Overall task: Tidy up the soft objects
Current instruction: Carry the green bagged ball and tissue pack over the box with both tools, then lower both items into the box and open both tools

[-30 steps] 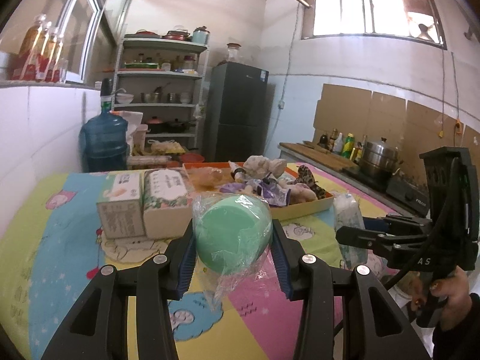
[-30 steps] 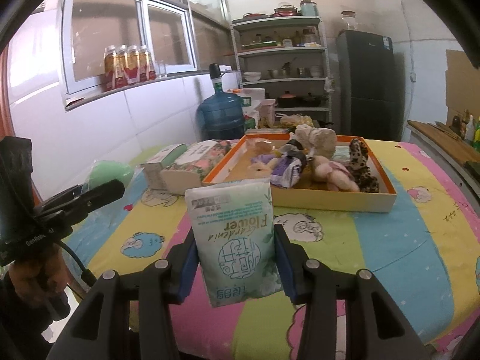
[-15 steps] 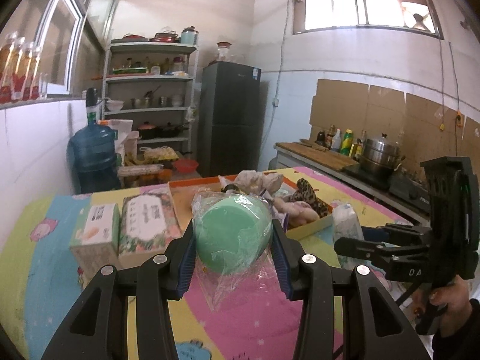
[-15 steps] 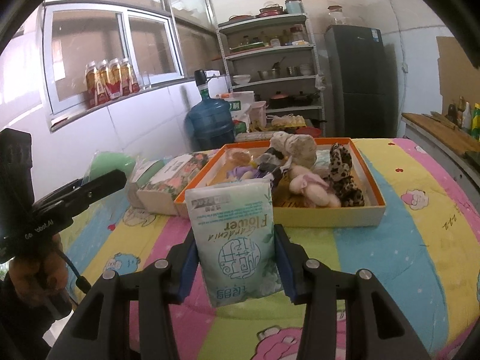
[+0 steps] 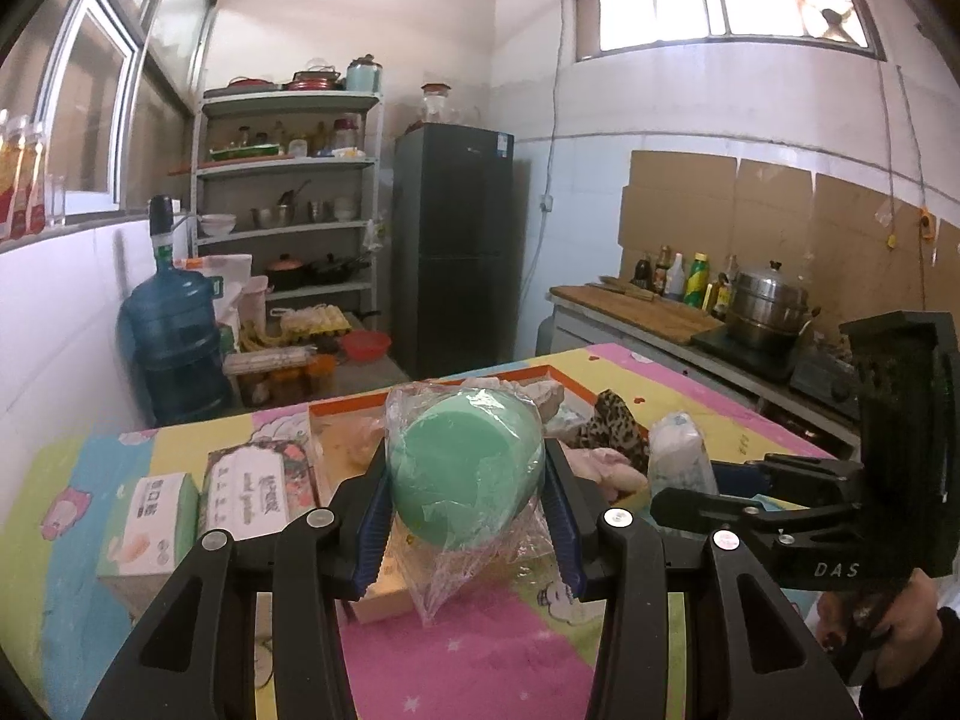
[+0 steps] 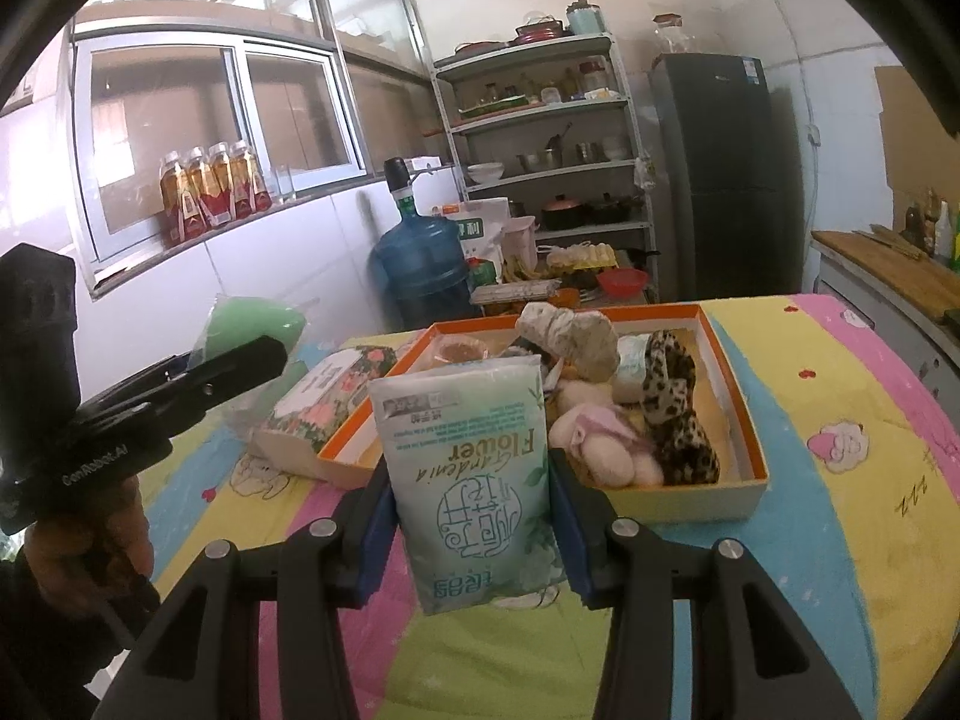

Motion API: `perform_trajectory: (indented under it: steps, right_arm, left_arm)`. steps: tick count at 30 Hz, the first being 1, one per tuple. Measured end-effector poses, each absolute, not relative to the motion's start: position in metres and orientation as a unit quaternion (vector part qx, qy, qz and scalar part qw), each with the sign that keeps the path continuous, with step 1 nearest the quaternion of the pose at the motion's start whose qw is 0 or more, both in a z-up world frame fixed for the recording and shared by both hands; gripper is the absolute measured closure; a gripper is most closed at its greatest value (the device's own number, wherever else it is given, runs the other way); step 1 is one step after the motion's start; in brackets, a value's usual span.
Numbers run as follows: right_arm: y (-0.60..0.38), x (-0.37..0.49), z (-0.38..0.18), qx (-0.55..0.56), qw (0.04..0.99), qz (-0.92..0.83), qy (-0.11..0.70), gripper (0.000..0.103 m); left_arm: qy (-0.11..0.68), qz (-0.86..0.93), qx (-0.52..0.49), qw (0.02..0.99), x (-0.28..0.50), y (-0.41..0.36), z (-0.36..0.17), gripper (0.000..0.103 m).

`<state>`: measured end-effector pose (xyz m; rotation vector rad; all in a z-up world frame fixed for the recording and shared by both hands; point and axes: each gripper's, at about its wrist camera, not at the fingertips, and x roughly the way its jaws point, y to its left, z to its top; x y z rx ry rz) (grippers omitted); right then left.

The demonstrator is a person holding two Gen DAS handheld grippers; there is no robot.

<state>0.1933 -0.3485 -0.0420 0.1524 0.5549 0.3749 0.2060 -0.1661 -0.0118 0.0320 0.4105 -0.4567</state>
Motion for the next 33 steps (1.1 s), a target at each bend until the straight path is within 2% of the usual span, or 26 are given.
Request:
perform_trajectory:
  steps: [33]
  right_arm:
    - [-0.331, 0.287, -0.034, 0.041, 0.941, 0.207, 0.264, 0.056]
  left_arm:
    - [0.239, -0.199, 0.018, 0.950, 0.314, -0.183, -0.013, 0.057]
